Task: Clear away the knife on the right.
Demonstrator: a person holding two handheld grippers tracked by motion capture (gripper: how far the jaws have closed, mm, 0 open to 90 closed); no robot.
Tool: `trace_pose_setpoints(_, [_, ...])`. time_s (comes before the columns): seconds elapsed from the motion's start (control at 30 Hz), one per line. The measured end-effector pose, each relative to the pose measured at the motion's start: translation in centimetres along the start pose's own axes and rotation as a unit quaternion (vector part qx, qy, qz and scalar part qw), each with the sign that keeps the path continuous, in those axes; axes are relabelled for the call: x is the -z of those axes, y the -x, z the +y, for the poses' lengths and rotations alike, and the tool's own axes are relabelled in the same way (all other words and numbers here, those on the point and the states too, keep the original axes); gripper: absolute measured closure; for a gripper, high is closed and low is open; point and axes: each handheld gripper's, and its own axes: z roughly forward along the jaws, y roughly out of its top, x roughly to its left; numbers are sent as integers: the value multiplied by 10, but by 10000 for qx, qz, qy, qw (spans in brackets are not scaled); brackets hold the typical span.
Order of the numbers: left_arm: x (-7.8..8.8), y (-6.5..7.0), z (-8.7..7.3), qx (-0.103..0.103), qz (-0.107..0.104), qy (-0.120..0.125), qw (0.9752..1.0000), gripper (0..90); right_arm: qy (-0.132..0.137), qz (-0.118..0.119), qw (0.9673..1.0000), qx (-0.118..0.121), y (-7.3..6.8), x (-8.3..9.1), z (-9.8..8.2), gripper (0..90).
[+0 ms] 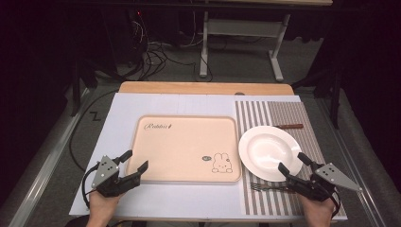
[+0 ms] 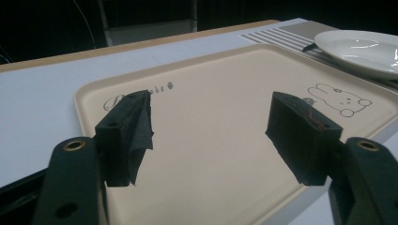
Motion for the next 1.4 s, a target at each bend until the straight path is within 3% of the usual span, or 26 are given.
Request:
trace_pose_setpoints(0.7, [1,1,1,-11,-47,39,10000,314,-68,115,9998,-163,1,-1,-1,212])
trace_pose_setpoints(0.97, [0,-1,0,60,-21,37,10000,314,-42,59,9999,-127,2,0,0,214])
trace_pose_setpoints(1.2, [-1,-1,0,48,-41,4,10000,317,23,-47,9997,-234,5,2,1,217])
trace_pose_setpoints(1.4, [-1,-1,0,51,-36,10,10000,315,-69,-72,9999,-119,6,-3,7,217])
